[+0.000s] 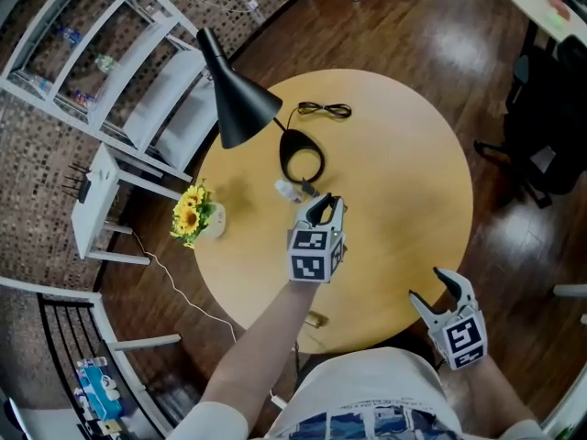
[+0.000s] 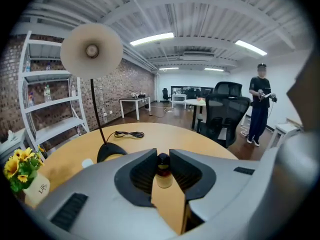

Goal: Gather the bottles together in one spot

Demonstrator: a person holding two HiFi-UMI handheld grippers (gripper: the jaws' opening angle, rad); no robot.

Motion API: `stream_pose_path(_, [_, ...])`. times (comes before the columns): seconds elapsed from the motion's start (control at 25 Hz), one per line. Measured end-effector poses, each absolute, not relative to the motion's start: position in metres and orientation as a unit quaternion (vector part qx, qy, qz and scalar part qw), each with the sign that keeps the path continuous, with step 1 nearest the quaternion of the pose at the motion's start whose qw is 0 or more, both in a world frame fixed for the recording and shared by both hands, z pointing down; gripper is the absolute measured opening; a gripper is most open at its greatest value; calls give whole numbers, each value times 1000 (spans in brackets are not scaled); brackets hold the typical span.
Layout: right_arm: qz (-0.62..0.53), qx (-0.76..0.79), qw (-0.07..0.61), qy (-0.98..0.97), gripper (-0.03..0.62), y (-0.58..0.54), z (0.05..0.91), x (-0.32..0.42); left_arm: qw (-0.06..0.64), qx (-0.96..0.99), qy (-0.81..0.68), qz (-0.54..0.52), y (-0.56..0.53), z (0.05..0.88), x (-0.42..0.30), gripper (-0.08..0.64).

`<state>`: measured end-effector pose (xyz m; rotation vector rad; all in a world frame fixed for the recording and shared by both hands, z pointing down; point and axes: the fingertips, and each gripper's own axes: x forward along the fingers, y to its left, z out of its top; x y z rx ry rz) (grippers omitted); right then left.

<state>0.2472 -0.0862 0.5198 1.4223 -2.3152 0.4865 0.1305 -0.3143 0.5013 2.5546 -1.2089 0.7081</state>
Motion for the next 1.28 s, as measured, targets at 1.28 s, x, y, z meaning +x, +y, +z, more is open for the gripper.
stream_pose_path(1.28, [232,522,235,-787,290,-64,559,291,99,813,-490,298,-420,619,115,152])
